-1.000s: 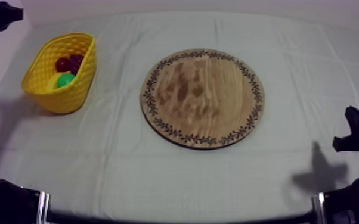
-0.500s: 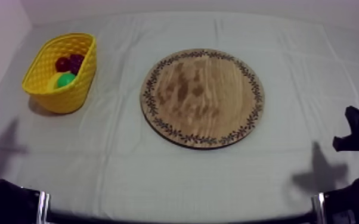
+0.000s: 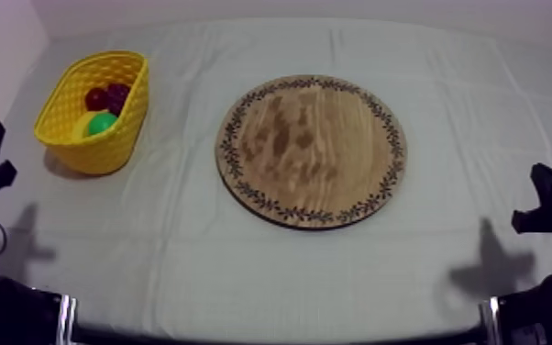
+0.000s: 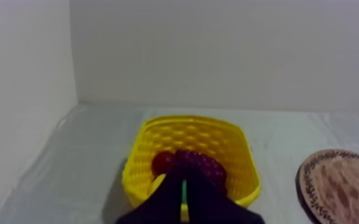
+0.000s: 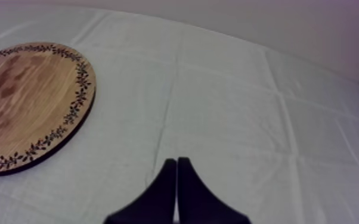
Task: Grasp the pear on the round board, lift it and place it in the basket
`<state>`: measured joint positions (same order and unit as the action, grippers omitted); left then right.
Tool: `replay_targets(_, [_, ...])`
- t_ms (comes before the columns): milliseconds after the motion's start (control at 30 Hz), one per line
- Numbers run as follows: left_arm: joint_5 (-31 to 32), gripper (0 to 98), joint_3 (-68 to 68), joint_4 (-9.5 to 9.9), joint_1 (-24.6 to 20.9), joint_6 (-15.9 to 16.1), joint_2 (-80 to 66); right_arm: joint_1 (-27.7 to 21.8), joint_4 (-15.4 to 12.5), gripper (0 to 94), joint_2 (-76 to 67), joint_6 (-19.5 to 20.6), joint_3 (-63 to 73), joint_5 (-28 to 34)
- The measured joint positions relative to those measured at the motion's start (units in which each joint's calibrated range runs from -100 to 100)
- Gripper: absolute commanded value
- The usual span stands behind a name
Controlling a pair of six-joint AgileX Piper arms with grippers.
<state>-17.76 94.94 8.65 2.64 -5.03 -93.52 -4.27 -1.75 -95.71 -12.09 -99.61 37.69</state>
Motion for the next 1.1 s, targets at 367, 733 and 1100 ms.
replay_targets(367, [-4.4,0.1,4.8,-1.65,-0.1,1.4,-5.7,0.0,0.0,0.3,0.0,0.0,0.0,-0.1])
replay_targets(733, [-11.2,0.1,5.1,-5.03,0.1,4.4,-6.5,0.0,0.0,0.3,0.0,0.0,0.0,0.0])
replay_targets(1100, [-15.6,0.1,4.5,-5.21,0.1,4.2,-6.5,-0.1,0.0,0.3,0.0,0.0,0.0,0.0])
